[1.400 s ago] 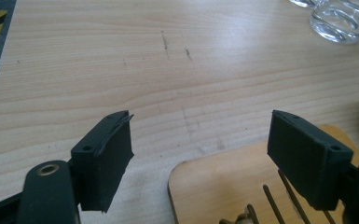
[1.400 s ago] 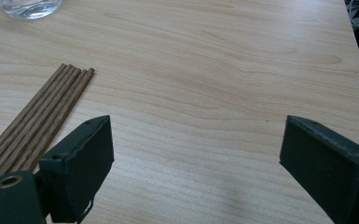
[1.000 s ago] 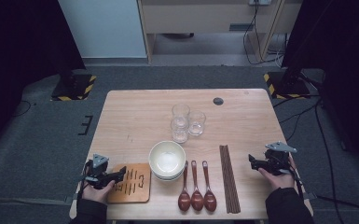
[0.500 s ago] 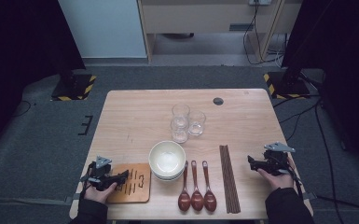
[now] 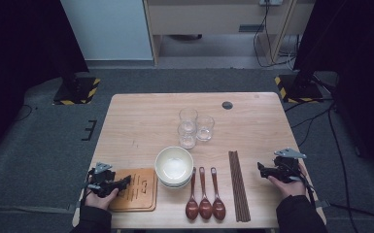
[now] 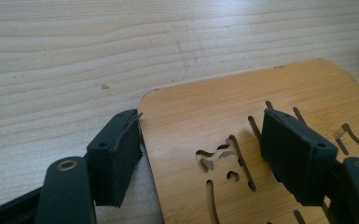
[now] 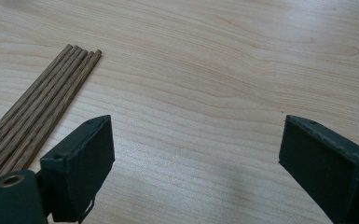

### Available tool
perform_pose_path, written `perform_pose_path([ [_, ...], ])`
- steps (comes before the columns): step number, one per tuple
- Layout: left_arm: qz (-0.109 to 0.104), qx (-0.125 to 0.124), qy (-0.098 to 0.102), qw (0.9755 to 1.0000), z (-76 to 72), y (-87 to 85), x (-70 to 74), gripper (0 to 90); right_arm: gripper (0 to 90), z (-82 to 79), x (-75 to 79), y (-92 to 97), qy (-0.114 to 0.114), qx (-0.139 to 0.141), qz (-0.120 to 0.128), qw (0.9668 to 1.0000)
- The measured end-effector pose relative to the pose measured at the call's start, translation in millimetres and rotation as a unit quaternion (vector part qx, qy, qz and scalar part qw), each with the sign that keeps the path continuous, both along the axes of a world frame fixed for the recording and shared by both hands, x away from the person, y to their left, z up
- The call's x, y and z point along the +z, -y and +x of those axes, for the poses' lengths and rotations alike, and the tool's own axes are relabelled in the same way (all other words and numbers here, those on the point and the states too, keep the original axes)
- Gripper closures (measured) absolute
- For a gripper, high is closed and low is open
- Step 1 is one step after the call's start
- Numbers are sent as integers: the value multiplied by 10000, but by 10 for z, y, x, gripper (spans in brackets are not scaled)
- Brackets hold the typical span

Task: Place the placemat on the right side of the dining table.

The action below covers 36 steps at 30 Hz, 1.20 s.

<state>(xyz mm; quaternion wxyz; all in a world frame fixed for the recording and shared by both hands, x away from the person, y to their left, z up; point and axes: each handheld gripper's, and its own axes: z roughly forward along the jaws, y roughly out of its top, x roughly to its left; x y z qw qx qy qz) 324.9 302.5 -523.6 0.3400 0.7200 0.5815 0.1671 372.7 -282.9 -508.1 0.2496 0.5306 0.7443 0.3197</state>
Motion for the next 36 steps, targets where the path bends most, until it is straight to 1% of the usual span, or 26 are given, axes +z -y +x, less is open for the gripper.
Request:
perform_pose_path([
  [4, -11, -73, -4, 10000, 3, -44, 2, 290, 110, -1, 7, 1, 29, 33, -12, 10000],
  [8, -50, -32, -10, 10000, -5, -86, 1, 298, 110, -5, 12, -4, 35, 28, 2, 10000],
  [11, -19, -17, -1, 10000, -9, -83, 4, 299, 110, -10, 15, 1, 47, 36, 10, 10000],
  [14, 58, 32, 13, 10000, -18, -79, 12, 300, 111, -17, 24, 10, 74, -20, 51, 10000],
  [15, 75, 51, 28, 10000, -20, -79, 13, 300, 111, -17, 25, 17, 82, 2, 43, 10000],
  [23, 77, 132, 34, 9999, -29, -97, 14, 301, 112, -12, 28, 10, 79, 11, 53, 10000],
  [25, 119, 141, 54, 9998, -32, -90, 17, 296, 113, -14, 29, 12, 82, 15, 51, 10000],
  [26, 142, 129, 70, 9998, -34, -90, 20, 292, 114, -15, 30, 11, 96, 21, 55, 9999],
  [27, 95, 121, 126, 9998, -45, -92, 37, 277, 116, -17, 33, 11, 113, 25, 65, 9999],
  [31, 54, 188, 341, 9992, -100, -124, 102, 279, 121, -19, 49, 6, 161, 43, 82, 9998],
  [33, 45, 219, 431, 9988, -137, -154, 122, 298, 139, -18, 48, 2, 186, 78, 69, 9998],
  [36, 47, 238, 481, 9985, -194, -193, 135, 345, 146, -20, 53, -2, 149, 133, 123, 9997],
])
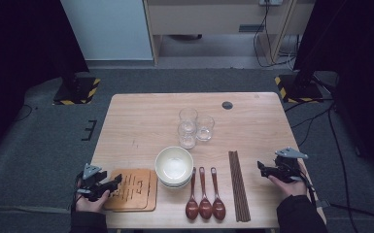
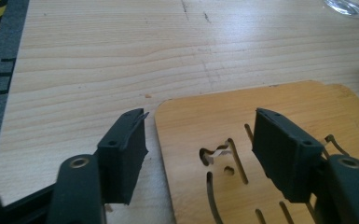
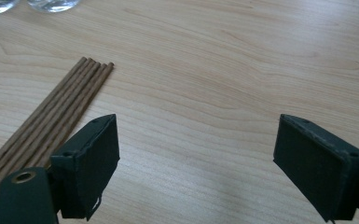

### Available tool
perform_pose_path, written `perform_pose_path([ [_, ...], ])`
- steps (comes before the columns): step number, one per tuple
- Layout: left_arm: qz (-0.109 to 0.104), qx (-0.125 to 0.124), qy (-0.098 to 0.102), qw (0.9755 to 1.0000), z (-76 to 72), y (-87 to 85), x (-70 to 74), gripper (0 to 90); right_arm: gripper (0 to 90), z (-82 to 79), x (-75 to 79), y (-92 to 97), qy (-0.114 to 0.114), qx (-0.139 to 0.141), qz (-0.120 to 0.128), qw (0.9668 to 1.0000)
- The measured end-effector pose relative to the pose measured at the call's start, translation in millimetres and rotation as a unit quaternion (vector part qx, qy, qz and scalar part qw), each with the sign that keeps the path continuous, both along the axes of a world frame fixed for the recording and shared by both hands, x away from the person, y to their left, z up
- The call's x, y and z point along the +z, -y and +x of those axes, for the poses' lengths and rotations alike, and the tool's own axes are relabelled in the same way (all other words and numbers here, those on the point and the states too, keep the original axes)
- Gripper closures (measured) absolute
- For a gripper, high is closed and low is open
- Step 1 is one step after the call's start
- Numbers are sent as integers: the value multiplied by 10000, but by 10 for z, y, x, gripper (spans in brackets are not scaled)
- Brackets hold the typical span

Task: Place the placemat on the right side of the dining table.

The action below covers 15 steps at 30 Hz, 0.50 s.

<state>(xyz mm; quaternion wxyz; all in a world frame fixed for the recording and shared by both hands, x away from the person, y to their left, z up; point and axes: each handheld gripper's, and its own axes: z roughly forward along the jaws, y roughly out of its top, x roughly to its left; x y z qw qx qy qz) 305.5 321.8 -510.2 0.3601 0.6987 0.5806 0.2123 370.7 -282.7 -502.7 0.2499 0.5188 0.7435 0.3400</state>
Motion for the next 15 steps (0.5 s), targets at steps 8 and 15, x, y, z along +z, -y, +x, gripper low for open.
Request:
perform_pose_path([
  [8, 148, 83, -87, 9998, -80, -81, -27, 484, 149, -11, 28, -13, 196, 41, 219, 9996],
  [15, 220, 86, -128, 9996, -71, -106, -43, 547, 67, 7, 40, -2, 4, -29, 239, 9997],
])
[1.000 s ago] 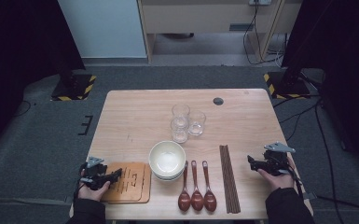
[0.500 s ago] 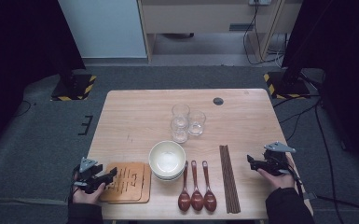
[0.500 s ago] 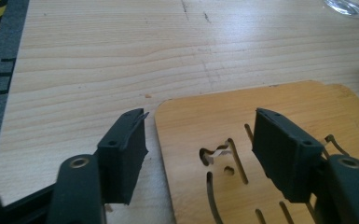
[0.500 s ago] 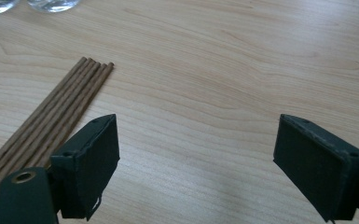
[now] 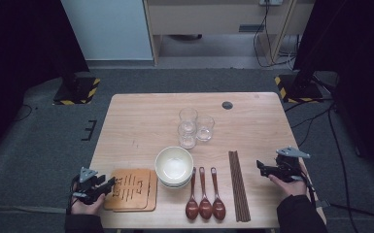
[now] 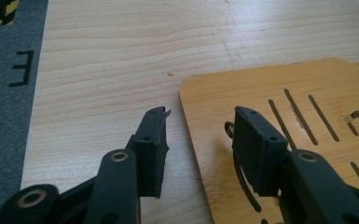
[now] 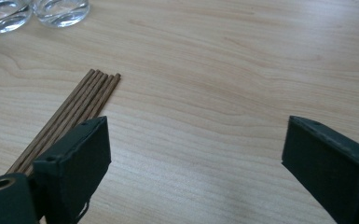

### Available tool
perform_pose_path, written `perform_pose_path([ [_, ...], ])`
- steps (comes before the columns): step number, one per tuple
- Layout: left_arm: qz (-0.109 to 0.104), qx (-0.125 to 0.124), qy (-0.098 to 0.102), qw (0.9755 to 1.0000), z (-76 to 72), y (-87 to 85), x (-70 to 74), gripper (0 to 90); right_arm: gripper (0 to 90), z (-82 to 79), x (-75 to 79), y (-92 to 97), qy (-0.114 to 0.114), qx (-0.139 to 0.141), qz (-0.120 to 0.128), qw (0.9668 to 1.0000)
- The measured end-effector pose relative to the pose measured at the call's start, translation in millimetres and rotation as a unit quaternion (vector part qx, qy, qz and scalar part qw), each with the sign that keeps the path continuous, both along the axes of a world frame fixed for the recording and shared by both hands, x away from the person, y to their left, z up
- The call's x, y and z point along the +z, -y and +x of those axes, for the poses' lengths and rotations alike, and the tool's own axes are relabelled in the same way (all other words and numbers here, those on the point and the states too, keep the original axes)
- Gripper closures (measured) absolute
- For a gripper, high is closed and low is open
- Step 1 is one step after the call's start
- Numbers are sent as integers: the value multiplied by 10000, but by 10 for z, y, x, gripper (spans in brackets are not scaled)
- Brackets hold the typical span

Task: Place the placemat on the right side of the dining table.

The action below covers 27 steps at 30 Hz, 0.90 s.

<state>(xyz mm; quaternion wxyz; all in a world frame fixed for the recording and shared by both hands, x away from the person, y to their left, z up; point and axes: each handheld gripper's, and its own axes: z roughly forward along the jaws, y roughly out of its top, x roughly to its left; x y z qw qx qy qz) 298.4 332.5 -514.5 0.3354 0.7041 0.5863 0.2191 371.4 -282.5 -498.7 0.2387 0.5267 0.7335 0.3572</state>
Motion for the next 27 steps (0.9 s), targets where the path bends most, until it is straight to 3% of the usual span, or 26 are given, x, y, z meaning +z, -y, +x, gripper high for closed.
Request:
perform_pose_path([
  [4, 89, 15, -38, 10000, 0, -43, -25, 564, 33, 4, -5, -19, 13, 19, -84, 10000],
  [8, -4, 22, -10, 10000, -8, -82, -44, 566, 40, 12, 4, -41, 1, -48, -128, 9999],
  [11, 13, -15, 6, 10000, -13, -89, -47, 561, 60, 8, -3, -49, -60, 81, -131, 9999],
  [22, 19, -26, 29, 10000, -12, -93, -63, 539, 90, 0, -1, -52, -66, 136, -68, 9999],
  [27, 188, -4, -40, 9998, -8, -73, -80, 540, 93, -2, 11, -54, -35, 171, -71, 9998],
])
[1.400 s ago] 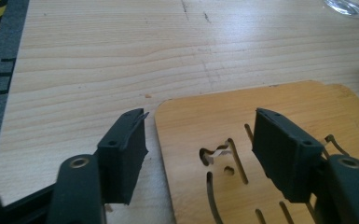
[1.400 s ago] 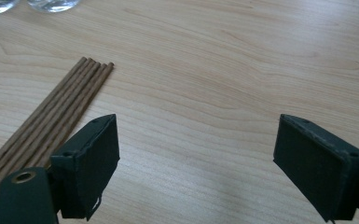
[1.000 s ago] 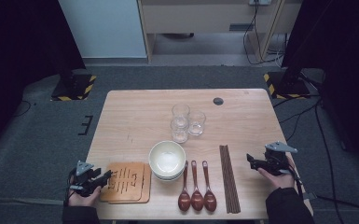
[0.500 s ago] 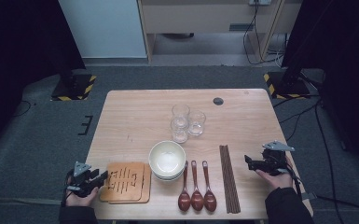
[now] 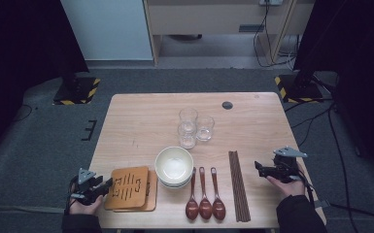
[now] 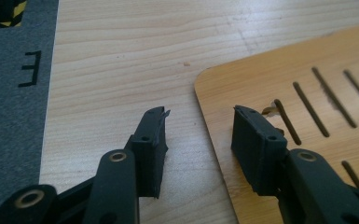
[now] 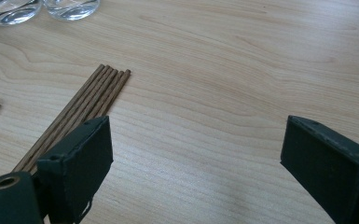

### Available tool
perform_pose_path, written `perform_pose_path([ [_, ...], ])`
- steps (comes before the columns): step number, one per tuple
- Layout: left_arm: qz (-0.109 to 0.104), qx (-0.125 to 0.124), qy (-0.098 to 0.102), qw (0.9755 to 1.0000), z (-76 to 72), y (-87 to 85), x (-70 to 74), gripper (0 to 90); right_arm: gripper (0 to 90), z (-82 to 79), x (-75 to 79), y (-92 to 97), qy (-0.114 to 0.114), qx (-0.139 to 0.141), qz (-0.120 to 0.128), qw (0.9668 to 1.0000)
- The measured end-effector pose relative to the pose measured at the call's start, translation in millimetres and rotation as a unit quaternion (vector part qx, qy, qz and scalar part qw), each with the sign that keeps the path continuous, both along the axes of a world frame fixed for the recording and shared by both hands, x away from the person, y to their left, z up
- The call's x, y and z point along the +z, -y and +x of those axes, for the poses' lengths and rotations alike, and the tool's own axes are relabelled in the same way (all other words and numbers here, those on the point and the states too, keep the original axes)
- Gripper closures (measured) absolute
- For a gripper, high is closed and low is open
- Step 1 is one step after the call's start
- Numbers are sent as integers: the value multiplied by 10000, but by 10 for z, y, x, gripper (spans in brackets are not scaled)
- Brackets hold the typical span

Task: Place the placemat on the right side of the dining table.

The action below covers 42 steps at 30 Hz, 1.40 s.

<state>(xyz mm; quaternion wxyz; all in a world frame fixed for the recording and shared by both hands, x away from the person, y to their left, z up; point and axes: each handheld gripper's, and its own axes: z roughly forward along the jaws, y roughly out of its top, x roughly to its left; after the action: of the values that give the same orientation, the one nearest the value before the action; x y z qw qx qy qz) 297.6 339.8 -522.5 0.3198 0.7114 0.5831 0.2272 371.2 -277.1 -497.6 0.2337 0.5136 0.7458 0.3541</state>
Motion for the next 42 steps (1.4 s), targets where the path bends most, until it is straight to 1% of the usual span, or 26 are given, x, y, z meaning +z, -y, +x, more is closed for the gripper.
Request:
perform_pose_path([
  [3, -63, 9, 22, 10000, 0, 0, -4, 540, 99, -1, 9, -4, 32, 1, 2, 10000],
  [6, -52, -23, 5, 10000, 1, -3, -7, 539, 100, -4, 24, -10, 46, 6, 26, 10000],
  [8, -41, -30, 8, 10000, 1, -3, -7, 536, 103, -8, 45, -17, 98, -3, 43, 9999],
  [17, -109, -2, 24, 9999, -1, -13, -16, 531, 114, -47, 179, -115, 315, 36, 264, 9991],
  [21, -93, 2, 22, 10000, 1, -13, -15, 531, 127, -61, 239, -185, 426, 61, 349, 9985],
  [23, -88, 8, 23, 10000, 0, -13, -16, 531, 135, -70, 265, -230, 539, 73, 379, 9978],
  [26, -75, 6, 10, 10000, -2, -21, -16, 531, 142, -76, 310, -287, 586, 92, 455, 9972],
  [30, -84, 30, 17, 10000, -1, -28, -20, 531, 158, -86, 385, -372, 705, 134, 547, 9959],
  [35, -85, 33, 16, 10000, -2, -28, -20, 531, 160, -100, 455, -508, 812, 269, 480, 9952],
  [39, -111, 61, 27, 9999, -1, -29, -24, 531, 160, -111, 500, -591, 841, 325, 511, 9946],
  [40, -119, 68, 22, 9999, -2, -32, -24, 531, 160, -115, 515, -607, 860, 376, 488, 9944],
  [42, -107, 60, 5, 9999, -3, -39, -24, 531, 160, -133, 551, -661, 910, 408, 538, 9936],
])
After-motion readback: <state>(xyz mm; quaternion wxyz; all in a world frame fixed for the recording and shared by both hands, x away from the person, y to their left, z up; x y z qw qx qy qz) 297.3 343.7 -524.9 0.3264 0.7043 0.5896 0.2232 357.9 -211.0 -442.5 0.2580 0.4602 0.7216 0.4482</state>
